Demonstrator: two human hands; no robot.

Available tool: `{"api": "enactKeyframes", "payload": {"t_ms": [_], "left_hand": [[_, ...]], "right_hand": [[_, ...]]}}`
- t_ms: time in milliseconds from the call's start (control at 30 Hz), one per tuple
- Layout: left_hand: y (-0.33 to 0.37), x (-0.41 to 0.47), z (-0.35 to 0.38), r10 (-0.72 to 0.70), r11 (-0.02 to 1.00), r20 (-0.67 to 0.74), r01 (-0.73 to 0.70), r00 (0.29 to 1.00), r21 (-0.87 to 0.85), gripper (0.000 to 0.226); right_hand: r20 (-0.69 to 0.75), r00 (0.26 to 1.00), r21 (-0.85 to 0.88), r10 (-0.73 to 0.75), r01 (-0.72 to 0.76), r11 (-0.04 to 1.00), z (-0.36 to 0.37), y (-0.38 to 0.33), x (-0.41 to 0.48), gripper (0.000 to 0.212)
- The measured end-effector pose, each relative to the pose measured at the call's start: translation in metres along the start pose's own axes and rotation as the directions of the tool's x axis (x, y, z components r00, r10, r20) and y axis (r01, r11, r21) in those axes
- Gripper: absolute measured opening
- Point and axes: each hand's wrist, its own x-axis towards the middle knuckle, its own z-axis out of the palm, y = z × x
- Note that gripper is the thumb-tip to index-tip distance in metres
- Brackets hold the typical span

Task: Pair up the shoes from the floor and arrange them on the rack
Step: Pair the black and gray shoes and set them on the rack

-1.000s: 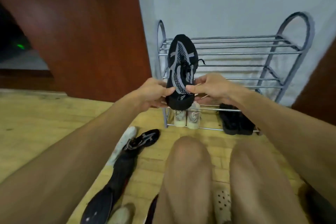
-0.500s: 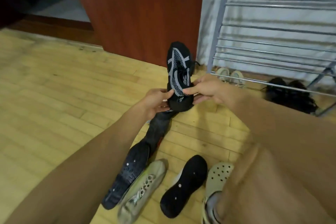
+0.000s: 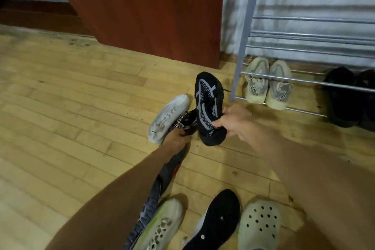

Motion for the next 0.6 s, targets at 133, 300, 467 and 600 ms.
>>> {"api": "enactKeyframes", "payload": {"t_ms": [133,300,467,600], "left_hand": [[-0.018,0.049,0.004,0.018,0.995,-0.181,-0.001,0.983,0.096,0.061],[-0.019,0.102,0.007,0.012,0.954,-0.237,0.060,0.971,0.293,0.072],[-0.008,0.119,0.028,-0.037,0.915,-0.344,0.170,0.938,0.365,0.026],[-0.005,0.095,0.033,0.009,0.966,-0.354,0.083,0.935,0.245,0.019]], "right_hand": [[-0.032,0.999,0.005,0.028,-0.028,1.000,-0.002,0.023,0.034,0.033],[-0.042,0.998,-0.140,0.042,-0.048,0.989,-0.042,0.066,0.061,0.035],[-0.051,0.997,-0.181,0.063,-0.071,0.981,-0.066,0.090,0.073,0.034],[-0.053,0.997,-0.183,0.058,-0.067,0.981,-0.070,0.092,0.066,0.033]]}}
